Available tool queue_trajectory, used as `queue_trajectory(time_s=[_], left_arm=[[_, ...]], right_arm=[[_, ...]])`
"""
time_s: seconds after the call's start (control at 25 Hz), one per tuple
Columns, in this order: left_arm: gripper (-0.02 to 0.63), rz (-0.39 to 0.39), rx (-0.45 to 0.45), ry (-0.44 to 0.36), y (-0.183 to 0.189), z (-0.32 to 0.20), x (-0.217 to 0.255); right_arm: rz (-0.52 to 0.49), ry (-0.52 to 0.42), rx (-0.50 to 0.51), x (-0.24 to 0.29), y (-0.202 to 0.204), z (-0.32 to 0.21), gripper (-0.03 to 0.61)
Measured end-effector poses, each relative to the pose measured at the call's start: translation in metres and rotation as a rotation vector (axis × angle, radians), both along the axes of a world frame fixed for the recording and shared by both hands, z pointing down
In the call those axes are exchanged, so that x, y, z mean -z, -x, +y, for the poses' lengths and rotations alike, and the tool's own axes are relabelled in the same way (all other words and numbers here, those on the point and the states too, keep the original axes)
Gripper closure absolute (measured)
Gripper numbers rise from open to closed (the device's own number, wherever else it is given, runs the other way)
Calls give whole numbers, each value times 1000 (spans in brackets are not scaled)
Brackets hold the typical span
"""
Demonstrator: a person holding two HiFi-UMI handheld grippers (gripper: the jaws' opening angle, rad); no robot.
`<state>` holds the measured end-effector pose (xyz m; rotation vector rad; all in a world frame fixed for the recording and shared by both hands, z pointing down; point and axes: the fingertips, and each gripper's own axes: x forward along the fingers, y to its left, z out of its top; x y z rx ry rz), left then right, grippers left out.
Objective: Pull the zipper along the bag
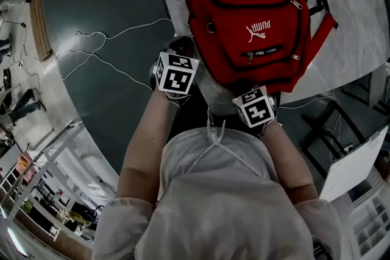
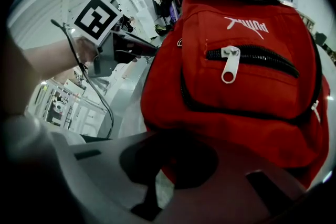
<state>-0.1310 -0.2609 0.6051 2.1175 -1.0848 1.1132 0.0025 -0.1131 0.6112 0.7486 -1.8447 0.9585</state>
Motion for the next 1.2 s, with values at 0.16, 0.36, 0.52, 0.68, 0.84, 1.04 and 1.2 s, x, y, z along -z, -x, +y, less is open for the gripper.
queue_trajectory(time_s=[0.16,0.36,0.52,0.68,0.84,1.04,1.2], left_arm=[[581,-13,-20,-16,3,-17,2],[581,-49,-74,-31,3,-31,2],[581,-19,-59,-9,3,-32,-3],[581,-15,-50,-8,2,-31,-7],[581,-36,-53,-40,2,-32,-9],[472,46,-5,-40,3,-27,-4],[462,78,27,-32,9,-11,6]], right_arm=[[7,3,-6,0,0,0,551],[14,3,-25,0,1,-2,551],[22,4,-34,0,1,-2,551],[17,-1,-47,-1,1,-3,551],[22,-6,-57,-1,1,-3,551],[37,-17,-58,-2,0,-3,551],[45,-20,-81,0,-2,-1,551]])
